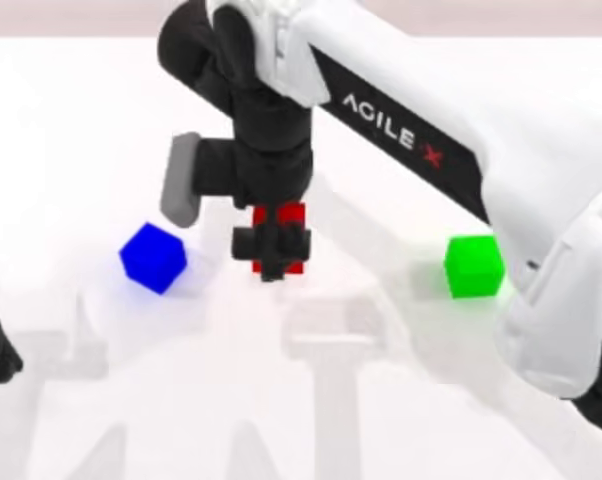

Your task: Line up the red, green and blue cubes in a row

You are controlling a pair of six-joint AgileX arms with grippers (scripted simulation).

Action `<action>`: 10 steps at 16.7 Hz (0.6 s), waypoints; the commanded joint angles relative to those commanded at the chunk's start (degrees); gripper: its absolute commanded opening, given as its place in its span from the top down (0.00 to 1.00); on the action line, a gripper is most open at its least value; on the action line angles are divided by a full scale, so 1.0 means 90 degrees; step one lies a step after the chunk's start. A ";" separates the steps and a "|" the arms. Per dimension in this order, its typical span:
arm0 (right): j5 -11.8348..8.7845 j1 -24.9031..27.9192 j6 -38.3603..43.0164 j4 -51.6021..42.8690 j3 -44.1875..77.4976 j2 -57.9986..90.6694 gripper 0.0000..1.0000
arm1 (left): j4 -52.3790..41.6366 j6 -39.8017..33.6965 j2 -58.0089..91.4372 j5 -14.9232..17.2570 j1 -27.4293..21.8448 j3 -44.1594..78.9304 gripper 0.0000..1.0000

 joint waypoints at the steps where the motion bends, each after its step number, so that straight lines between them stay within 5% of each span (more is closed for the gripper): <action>1: 0.0006 0.0252 0.0148 -0.0129 0.0257 0.0118 1.00 | 0.0000 0.0000 0.0000 0.0000 0.0000 0.0000 0.00; 10: 0.0014 0.0605 0.0389 -0.0220 0.0519 0.0240 1.00 | 0.0000 0.0000 0.0000 0.0000 0.0000 0.0000 0.00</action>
